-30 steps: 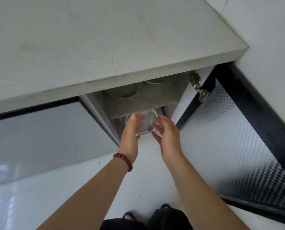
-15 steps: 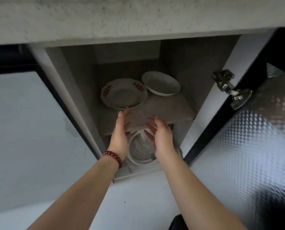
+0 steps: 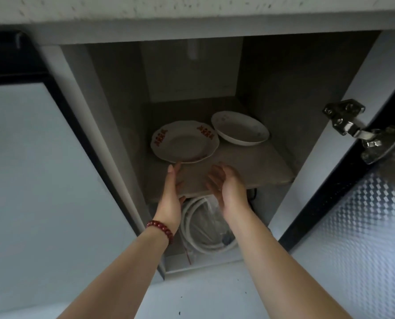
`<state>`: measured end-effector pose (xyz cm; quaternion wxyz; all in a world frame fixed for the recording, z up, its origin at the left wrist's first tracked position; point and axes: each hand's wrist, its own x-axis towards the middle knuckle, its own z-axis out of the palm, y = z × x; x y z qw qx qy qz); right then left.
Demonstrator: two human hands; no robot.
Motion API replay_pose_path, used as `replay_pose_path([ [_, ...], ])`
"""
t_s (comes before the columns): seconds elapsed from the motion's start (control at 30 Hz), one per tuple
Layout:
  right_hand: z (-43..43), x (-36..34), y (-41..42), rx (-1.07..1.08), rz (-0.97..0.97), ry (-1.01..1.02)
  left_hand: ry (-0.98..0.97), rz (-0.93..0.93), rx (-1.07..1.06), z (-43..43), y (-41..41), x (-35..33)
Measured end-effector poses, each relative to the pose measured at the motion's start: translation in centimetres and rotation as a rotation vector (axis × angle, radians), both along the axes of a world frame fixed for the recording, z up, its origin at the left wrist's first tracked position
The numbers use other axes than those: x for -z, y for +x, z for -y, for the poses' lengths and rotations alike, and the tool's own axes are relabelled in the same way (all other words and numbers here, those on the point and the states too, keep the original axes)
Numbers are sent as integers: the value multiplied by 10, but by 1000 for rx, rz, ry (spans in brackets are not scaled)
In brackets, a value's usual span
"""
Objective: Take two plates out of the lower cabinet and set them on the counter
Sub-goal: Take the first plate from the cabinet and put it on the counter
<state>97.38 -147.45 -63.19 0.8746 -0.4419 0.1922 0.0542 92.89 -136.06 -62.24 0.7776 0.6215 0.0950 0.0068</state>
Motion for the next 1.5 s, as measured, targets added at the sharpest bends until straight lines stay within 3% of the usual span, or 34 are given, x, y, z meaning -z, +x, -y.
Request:
replay_pose_path([
  [0.37,41,-10,28,65,27,-41,18,28,70,30,33,-16],
  [0.67,74,-18,35,141,10,48,129,82,223,59,61,-21],
  [0.73,81,-16,29,161,19,52,463,220,255,61,68,-21],
  [0.8,89,-12,19,170,41,37,1078,479,319,59,74,-19],
  [0.83,93,-10,12,176,54,30,1297,571,356,58,75,-18],
  [0.9,100,-6,-4,189,89,3,1516,616,408,57,76,-15],
  [1.13,119,9,-57,241,139,-61,1820,731,495,85,95,-1],
  [1.5,140,15,-94,309,122,-109,1891,568,469,121,119,16],
])
